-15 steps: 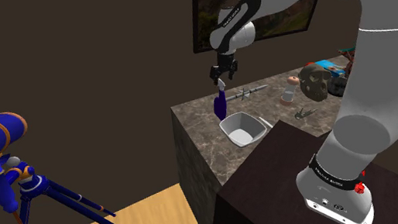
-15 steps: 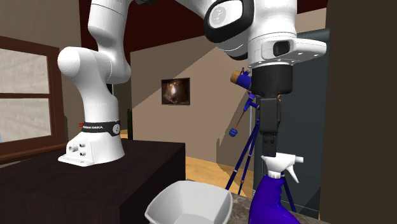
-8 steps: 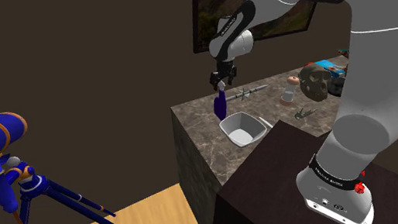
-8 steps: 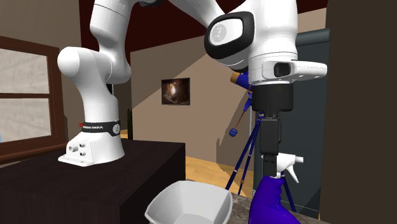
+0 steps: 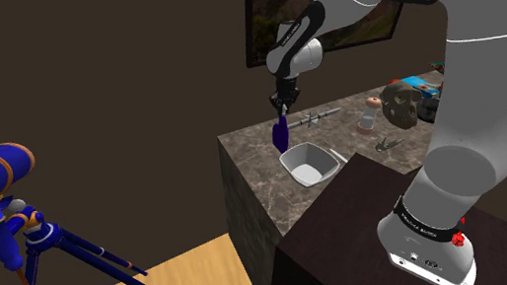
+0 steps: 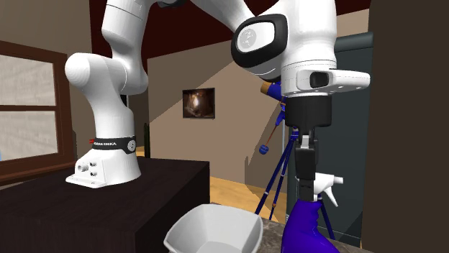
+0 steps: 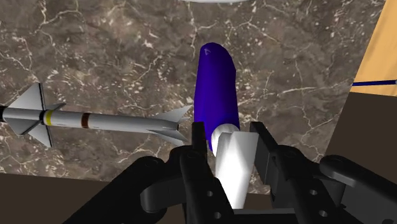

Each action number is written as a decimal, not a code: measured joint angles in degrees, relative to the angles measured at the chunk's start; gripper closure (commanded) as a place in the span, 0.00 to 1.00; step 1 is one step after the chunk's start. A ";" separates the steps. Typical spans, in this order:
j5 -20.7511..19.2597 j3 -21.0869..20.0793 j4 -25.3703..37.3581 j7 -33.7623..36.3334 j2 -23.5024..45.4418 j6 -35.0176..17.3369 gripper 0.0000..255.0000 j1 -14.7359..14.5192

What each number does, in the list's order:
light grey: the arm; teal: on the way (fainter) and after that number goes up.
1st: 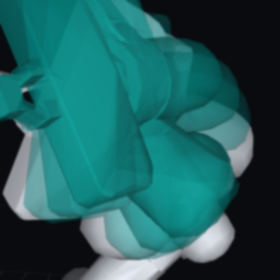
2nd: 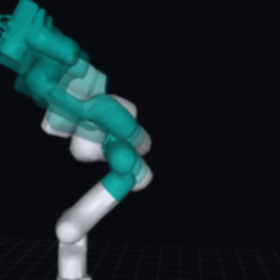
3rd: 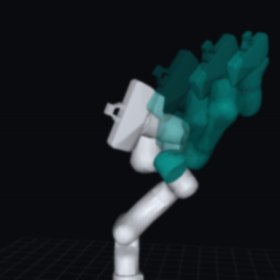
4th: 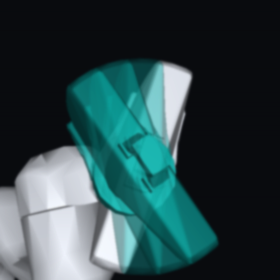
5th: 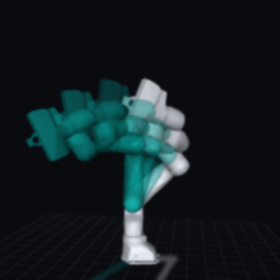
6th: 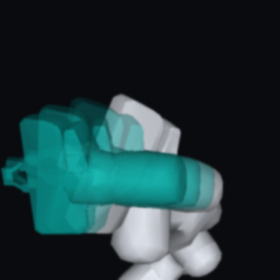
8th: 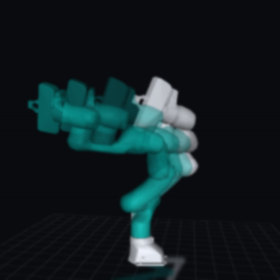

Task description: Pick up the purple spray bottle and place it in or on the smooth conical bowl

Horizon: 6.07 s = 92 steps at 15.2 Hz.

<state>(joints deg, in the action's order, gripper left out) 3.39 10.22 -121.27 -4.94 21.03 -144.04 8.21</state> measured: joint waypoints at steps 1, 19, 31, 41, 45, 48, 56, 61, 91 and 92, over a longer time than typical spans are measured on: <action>0.00 0.01 0.00 0.00 0.00 0.00 1.00 0.00; -1.46 0.73 1.14 0.87 -5.36 6.41 1.00 -0.58; -2.94 1.24 3.75 1.57 -11.01 14.57 1.00 -0.91; -4.75 1.48 1.93 2.49 -18.66 20.27 1.00 -1.25; -6.86 1.11 -4.41 4.19 -27.89 22.98 1.00 -1.51; -8.24 0.46 -9.83 5.54 -35.07 24.74 1.00 -1.46; -10.22 -1.05 -19.05 7.11 -51.19 31.65 1.00 -0.46; -10.47 -0.94 -22.54 7.42 -51.17 28.20 1.00 -0.36; -11.31 0.90 -34.26 7.72 -39.94 5.25 1.00 -0.25; -11.31 0.90 -34.26 7.72 -39.93 5.25 1.00 -0.25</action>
<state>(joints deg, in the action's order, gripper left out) -7.92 11.11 -155.53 2.78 -18.90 -138.79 7.97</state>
